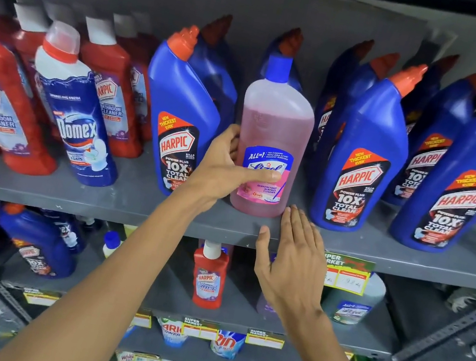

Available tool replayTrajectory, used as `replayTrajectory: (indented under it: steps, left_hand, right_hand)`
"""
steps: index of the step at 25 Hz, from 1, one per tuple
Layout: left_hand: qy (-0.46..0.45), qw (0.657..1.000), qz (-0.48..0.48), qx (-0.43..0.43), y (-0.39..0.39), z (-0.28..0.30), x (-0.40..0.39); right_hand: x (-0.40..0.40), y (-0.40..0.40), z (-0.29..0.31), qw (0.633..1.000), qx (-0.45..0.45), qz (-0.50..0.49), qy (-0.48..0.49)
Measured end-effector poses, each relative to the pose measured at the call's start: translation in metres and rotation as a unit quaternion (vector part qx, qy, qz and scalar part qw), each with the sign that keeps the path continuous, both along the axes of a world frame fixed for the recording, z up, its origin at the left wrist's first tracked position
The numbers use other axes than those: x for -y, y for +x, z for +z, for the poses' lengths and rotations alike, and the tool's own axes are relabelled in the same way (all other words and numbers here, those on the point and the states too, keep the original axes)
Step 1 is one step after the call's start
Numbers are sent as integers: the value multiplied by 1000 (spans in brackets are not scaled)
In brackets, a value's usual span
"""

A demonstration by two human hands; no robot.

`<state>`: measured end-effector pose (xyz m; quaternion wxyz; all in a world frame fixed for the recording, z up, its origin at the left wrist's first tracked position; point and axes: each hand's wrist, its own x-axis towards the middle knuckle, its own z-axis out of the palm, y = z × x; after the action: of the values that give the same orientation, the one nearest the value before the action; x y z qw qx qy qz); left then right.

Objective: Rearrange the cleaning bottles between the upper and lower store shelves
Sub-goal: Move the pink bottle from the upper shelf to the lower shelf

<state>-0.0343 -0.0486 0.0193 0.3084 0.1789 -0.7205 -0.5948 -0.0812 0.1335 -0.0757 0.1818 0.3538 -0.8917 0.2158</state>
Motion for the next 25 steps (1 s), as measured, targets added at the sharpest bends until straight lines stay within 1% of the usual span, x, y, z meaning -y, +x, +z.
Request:
replayTrajectory:
  steps: [4,8,10,13,15,17,20,22,25]
  left_hand:
    - [-44,999,5,-19,9,8,-12]
    - [-98,992,4,-81,36,36,-28]
    - [-111,988,-10,-110,59,48,-33]
    - [-102,987,-42,-119,103,46,-40]
    - [-87,990,-47,-97,135,28,-44]
    - [-53,996,-39,-59,165,-3,-48]
    - [9,1000,-18,19,203,-66,-46]
    - [27,997,-16,69,221,-107,-41]
    - [60,991,6,117,228,-170,-27]
  right_hand:
    - [0,0,-2,1000,-10,-1,1]
    - [0,0,-2,1000,-11,1,-3]
    - [0,0,0,1000,-4,10,3]
    - [0,-2,4,999,-4,35,24]
    - [1,-2,5,999,0,42,33]
    - [4,-1,4,999,-5,34,26]
    - [7,1,2,1000,-20,20,10]
    - [9,0,-1,999,-30,16,3]
    - [9,-1,-6,999,-46,13,-12]
